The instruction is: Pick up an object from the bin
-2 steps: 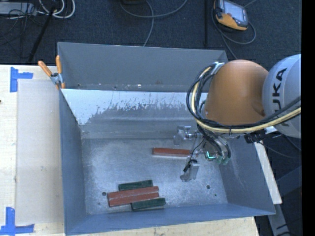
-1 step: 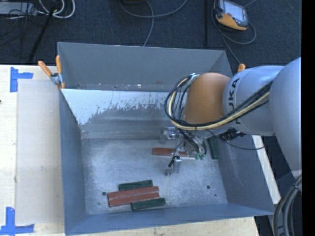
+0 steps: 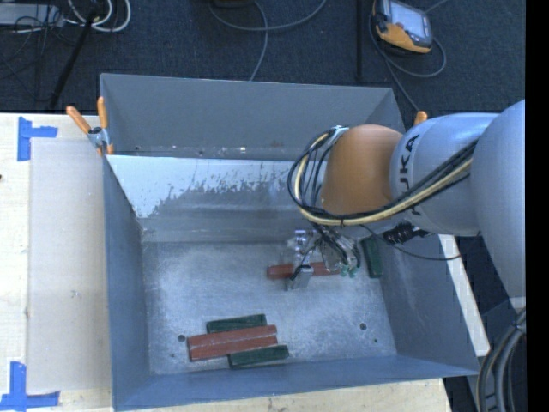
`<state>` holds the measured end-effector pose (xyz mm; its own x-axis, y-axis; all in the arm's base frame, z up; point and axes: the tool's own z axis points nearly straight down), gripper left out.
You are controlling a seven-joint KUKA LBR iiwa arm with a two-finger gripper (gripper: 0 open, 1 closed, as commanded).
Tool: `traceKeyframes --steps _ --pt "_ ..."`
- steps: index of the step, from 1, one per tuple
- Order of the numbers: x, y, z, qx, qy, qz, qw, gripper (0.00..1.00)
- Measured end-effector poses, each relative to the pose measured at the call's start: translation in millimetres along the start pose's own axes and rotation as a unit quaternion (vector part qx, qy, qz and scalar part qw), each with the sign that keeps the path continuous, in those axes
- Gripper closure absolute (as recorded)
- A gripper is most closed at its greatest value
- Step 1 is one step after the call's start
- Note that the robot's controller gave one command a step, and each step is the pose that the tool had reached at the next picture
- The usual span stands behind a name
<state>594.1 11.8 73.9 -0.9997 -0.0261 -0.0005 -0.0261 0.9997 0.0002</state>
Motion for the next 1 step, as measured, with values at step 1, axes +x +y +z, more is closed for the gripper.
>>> traceKeyframes --steps 1 --pt "-16.5 47.4 -145.6 -0.001 -0.0048 -0.035 0.9994 1.0"
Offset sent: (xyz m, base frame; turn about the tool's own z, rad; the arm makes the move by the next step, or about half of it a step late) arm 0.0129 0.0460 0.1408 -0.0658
